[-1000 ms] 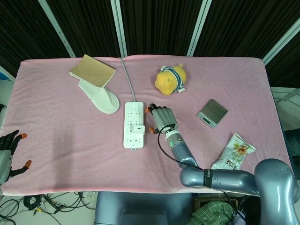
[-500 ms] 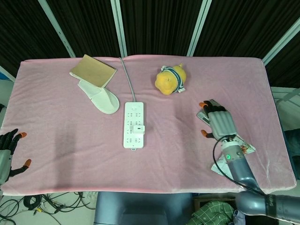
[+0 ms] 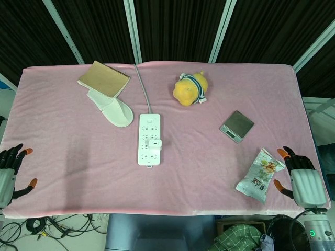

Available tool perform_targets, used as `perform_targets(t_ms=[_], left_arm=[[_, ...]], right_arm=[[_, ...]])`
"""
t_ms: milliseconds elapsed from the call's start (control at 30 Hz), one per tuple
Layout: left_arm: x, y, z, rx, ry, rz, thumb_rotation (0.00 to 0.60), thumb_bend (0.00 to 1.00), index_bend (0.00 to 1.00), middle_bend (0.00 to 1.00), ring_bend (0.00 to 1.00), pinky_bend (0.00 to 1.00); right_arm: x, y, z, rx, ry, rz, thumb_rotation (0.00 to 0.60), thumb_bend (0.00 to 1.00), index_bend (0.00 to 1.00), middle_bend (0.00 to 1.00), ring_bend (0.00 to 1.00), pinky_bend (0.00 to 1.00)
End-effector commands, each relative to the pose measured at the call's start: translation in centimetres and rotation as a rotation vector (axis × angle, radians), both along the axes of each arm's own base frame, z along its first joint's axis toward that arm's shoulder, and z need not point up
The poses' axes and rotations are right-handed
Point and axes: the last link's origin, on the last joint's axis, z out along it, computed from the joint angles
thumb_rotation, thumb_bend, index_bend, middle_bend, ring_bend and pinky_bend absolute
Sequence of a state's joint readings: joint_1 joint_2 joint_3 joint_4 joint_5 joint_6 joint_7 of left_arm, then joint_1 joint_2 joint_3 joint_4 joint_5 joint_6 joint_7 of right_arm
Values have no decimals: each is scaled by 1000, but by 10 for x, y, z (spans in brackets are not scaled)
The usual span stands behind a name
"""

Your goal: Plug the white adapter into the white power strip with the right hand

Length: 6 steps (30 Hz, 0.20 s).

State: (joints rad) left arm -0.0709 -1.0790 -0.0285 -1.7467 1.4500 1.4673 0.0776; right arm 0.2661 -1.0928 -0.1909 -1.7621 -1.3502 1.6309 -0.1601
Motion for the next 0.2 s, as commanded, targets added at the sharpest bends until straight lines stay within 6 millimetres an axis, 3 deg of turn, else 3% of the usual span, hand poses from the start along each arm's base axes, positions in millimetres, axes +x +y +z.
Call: perform_targets(t_ms=[33, 200], left_arm=[[3, -2, 0, 0, -3, -11, 600, 274, 130, 17, 0, 0], [7, -8, 0, -6, 11, -35, 600, 273, 129, 17, 0, 0]], right_arm=[[-10, 14, -8, -12, -35, 4, 600, 127, 153, 104, 227, 203], [-24, 13, -15, -24, -67, 3, 600, 127, 138, 95, 214, 202]])
